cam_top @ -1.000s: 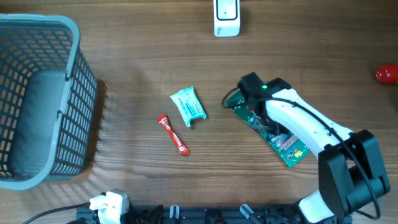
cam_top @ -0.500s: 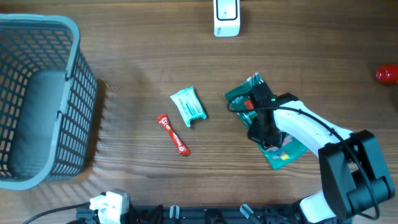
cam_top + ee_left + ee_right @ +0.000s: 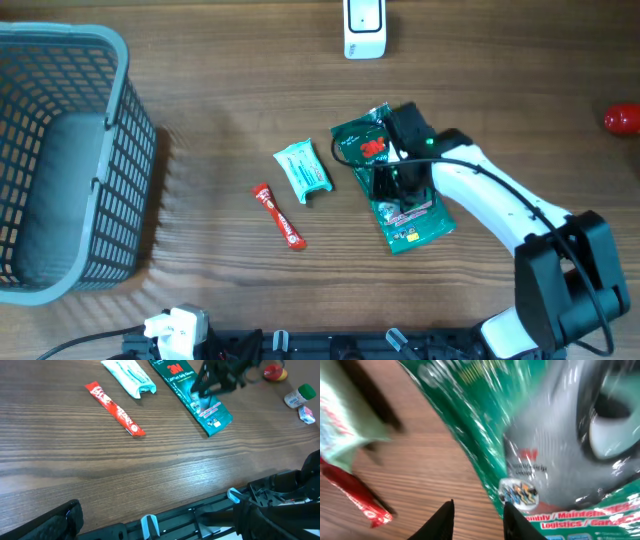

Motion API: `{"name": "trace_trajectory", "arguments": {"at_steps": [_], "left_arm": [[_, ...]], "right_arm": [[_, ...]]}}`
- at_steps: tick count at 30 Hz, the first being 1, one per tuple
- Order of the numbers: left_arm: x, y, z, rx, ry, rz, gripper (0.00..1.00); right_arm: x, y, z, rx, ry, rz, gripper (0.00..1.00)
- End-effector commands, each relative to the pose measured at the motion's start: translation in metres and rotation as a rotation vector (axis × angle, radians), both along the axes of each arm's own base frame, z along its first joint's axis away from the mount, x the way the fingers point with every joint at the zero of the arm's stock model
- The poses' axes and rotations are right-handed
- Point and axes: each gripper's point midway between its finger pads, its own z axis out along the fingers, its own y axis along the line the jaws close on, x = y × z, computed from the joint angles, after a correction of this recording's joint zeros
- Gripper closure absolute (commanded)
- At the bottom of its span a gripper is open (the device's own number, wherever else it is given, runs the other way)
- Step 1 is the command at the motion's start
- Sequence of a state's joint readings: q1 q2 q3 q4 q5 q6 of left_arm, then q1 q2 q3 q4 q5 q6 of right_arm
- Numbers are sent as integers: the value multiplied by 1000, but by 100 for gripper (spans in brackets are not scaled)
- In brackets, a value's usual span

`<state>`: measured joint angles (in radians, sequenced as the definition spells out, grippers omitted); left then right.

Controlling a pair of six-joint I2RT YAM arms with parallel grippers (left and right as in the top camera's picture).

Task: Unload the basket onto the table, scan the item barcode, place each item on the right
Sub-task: 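Drag the glove pack left toward the tissue pack with the right gripper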

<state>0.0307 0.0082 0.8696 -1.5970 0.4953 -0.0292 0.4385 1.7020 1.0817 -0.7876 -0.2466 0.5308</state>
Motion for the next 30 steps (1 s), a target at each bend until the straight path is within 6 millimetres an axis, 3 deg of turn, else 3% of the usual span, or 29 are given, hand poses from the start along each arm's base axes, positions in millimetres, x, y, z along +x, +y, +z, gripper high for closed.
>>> {"name": "trace_trajectory", "arguments": {"at_steps": [1,2,3,4,7,11,16,18,21,22,24,30], "left_arm": [[0,0,1,-2,-5,0,0],[0,0,1,-2,-5,0,0],[0,0,1,-2,-5,0,0],[0,0,1,-2,-5,-1,0],[0,0,1,-2,-5,0,0],[0,0,1,-2,-5,-1,0],[0,0,1,-2,-5,-1,0],[0,0,1,-2,-5,-1,0],[0,0,1,-2,-5,0,0],[0,0,1,-2,-5,0,0],[0,0,1,-2,-5,0,0],[0,0,1,-2,-5,0,0]], "right_arm": [[8,-4,4,-156,-101,131,32],[4,-6,0,-207,-110,156,14],[-1,-11,-4,-274,-126,182,2],[-3,-15,-7,-318,-138,195,1],[-8,-21,-18,-425,-188,238,1],[-17,-23,-39,-427,-207,252,1],[-12,-22,-57,-427,-221,253,7],[-13,-20,-68,-426,-206,281,13],[-27,-32,-103,-480,-98,306,35],[-33,-33,-111,-480,-62,342,48],[-37,-34,-112,-489,-25,390,94],[-22,-12,-88,-418,-16,338,96]]}}
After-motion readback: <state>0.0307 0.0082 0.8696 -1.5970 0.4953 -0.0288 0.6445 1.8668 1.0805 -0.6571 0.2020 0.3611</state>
